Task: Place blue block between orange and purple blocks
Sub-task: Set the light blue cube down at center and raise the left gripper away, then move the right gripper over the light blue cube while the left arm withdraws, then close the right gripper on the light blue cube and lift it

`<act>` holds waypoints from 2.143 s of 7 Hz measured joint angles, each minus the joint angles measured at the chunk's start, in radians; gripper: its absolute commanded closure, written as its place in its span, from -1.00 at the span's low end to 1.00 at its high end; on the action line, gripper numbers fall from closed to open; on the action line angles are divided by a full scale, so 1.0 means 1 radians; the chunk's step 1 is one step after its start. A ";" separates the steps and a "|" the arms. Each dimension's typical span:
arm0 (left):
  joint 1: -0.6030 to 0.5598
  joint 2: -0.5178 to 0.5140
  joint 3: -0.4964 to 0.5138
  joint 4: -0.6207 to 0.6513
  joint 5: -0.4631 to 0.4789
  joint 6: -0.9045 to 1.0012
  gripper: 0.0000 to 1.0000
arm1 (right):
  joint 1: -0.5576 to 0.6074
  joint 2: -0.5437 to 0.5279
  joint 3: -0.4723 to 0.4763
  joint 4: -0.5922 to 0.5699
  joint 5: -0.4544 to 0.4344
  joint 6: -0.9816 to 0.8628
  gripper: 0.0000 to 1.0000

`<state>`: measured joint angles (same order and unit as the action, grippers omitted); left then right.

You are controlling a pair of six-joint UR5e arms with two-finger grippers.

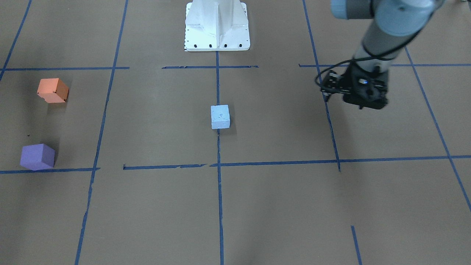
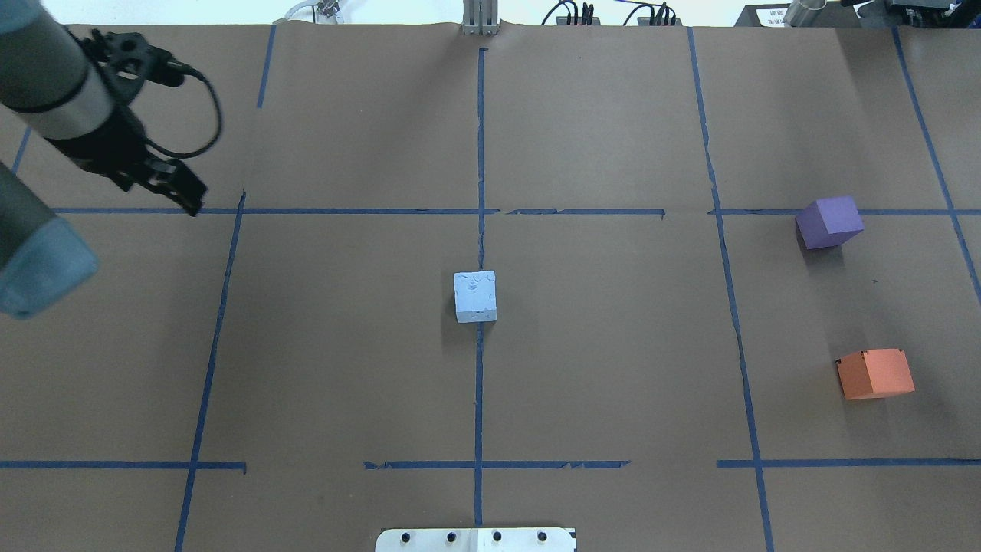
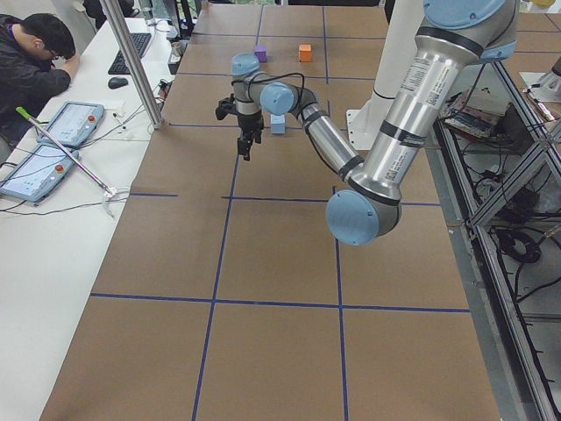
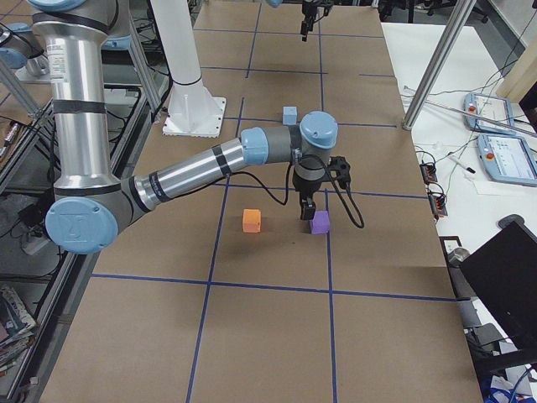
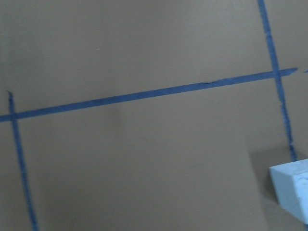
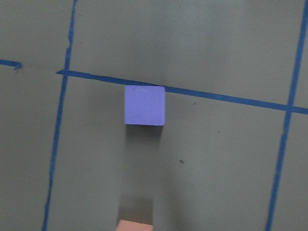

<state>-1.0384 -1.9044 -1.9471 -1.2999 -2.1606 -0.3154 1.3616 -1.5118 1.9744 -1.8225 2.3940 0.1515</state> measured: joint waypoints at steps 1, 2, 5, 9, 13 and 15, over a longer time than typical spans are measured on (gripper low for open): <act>-0.116 0.070 0.036 -0.005 -0.012 0.172 -1.00 | -0.094 0.044 0.008 0.066 -0.004 0.177 -1.00; -0.224 0.116 0.101 -0.015 -0.022 0.315 -1.00 | -0.194 0.101 0.010 0.114 -0.024 0.342 -1.00; -0.432 0.275 0.264 -0.149 -0.106 0.491 -1.00 | -0.517 0.327 0.005 0.140 -0.213 0.771 -1.00; -0.514 0.408 0.269 -0.263 -0.235 0.459 -1.00 | -0.804 0.650 -0.209 0.138 -0.480 1.043 -1.00; -0.516 0.409 0.268 -0.285 -0.248 0.440 -1.00 | -0.867 0.855 -0.495 0.141 -0.543 1.052 -1.00; -0.516 0.409 0.269 -0.286 -0.248 0.440 -1.00 | -0.888 0.848 -0.537 0.146 -0.552 1.047 -1.00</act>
<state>-1.5539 -1.4955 -1.6784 -1.5859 -2.4083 0.1246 0.4735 -0.6638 1.4373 -1.6766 1.8420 1.1987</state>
